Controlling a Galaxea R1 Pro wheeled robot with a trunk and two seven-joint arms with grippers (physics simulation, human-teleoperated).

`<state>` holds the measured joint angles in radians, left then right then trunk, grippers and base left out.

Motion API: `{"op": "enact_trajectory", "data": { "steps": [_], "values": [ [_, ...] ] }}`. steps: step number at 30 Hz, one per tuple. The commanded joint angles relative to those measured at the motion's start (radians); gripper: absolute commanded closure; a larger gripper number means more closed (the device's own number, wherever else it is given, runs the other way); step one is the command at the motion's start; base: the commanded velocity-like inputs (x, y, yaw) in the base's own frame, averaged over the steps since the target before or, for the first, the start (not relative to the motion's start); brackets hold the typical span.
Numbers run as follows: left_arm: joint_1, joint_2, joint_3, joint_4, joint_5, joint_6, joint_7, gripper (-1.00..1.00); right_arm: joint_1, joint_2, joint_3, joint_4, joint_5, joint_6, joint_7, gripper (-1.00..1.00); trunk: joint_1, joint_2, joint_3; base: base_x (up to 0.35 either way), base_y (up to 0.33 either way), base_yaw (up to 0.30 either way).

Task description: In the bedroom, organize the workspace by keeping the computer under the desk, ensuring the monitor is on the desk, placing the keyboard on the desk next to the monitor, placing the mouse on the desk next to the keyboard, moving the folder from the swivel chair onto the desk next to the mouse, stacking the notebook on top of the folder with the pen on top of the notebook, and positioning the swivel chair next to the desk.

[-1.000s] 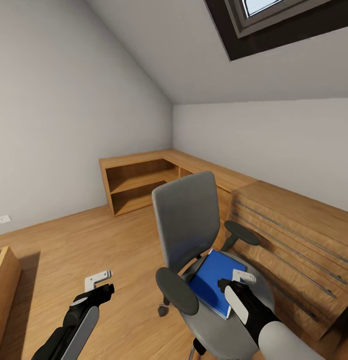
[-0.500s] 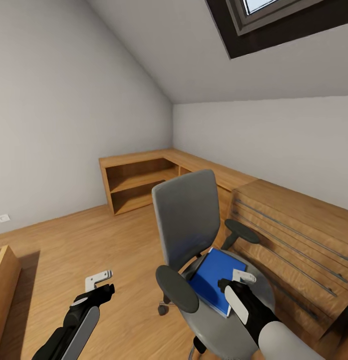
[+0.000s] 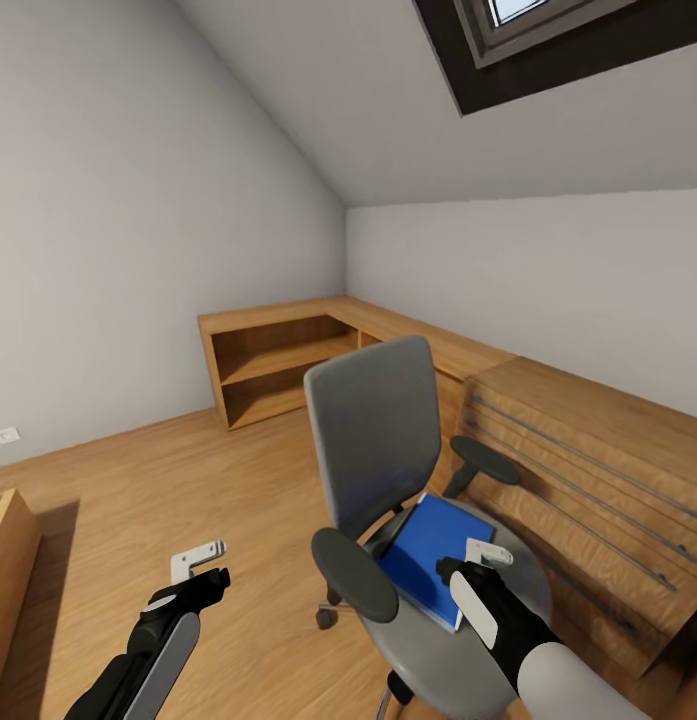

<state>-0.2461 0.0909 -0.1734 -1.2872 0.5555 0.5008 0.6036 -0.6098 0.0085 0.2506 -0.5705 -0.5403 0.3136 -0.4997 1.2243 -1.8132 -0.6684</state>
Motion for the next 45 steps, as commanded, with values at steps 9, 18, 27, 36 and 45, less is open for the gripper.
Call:
{"op": "enact_trajectory", "data": {
  "steps": [9, 18, 27, 36, 45],
  "values": [
    [-0.001, 0.001, -0.003, -0.001, 0.009, 0.001, 0.010, -1.00, -0.001, -0.001, 0.006, -0.002, -0.006, 0.004, -0.008, -1.00, 0.004, -0.008, -0.004, 0.000, 0.000, 0.000],
    [-0.001, 0.001, -0.003, -0.001, 0.009, 0.001, 0.010, -1.00, -0.001, -0.001, 0.006, -0.002, -0.006, 0.004, -0.008, -1.00, 0.019, -0.036, -0.017, 0.000, 0.000, 0.000],
    [-0.001, 0.001, -0.003, -0.001, 0.009, 0.001, 0.011, -1.00, -0.001, -0.001, 0.006, -0.002, -0.006, 0.004, -0.008, -1.00, 0.031, -0.057, -0.026, 0.000, 0.000, 0.000],
    [-0.001, 0.001, -0.003, -0.001, 0.009, 0.001, 0.011, -1.00, -0.001, -0.001, 0.006, -0.002, -0.006, 0.004, -0.008, -1.00, 0.031, -0.057, -0.026, 0.000, 0.000, 0.000],
    [-0.001, 0.001, -0.003, -0.001, 0.009, 0.001, 0.011, -1.00, -0.001, -0.001, 0.006, -0.002, -0.006, 0.004, -0.008, -1.00, 0.031, -0.057, -0.026, 0.000, 0.000, 0.000]
  ]
}}
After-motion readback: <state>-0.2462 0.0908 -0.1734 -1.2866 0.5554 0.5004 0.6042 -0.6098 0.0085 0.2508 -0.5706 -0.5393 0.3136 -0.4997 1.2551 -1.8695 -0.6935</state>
